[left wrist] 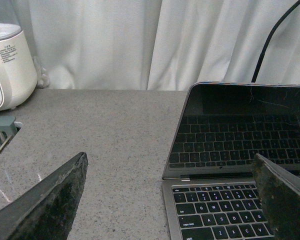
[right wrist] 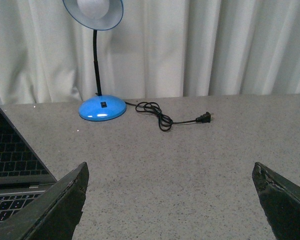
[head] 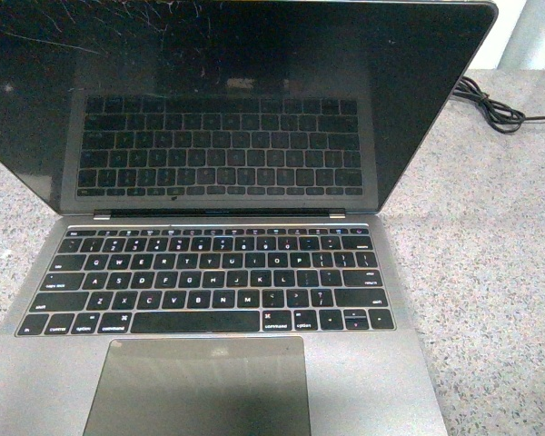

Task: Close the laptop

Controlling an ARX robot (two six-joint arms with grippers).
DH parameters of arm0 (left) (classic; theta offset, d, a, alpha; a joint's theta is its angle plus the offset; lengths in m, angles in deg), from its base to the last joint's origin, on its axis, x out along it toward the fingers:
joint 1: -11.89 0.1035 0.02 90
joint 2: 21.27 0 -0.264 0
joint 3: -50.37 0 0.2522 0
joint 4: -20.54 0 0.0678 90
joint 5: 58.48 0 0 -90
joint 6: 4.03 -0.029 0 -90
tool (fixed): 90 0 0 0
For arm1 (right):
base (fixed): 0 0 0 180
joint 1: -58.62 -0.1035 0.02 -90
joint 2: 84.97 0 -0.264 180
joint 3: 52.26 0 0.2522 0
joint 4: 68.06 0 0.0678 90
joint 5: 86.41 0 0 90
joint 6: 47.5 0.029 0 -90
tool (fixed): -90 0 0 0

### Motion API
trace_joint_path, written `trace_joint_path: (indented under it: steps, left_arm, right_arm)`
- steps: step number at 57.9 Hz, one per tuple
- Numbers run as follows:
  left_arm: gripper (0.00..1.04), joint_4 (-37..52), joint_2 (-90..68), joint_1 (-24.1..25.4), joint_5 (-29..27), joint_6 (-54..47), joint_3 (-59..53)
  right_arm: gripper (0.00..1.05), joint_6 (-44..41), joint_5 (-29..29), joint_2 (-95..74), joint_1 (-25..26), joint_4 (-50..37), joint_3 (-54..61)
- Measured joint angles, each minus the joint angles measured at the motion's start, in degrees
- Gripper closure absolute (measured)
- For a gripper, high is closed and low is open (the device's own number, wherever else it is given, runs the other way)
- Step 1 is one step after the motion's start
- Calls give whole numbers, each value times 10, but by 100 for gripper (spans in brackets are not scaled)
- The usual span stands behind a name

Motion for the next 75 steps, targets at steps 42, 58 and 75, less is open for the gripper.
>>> trace_joint_path:
  steps: [42, 58, 75]
  left_arm:
    - [6, 0, 0, 0, 0, 0, 0]
    - [6, 0, 0, 0, 0, 0, 0]
    - [6, 0, 0, 0, 0, 0, 0]
  right_arm:
    - [9, 0, 0, 0, 0, 0, 0]
    - [9, 0, 0, 0, 0, 0, 0]
    - [9, 0, 0, 0, 0, 0, 0]
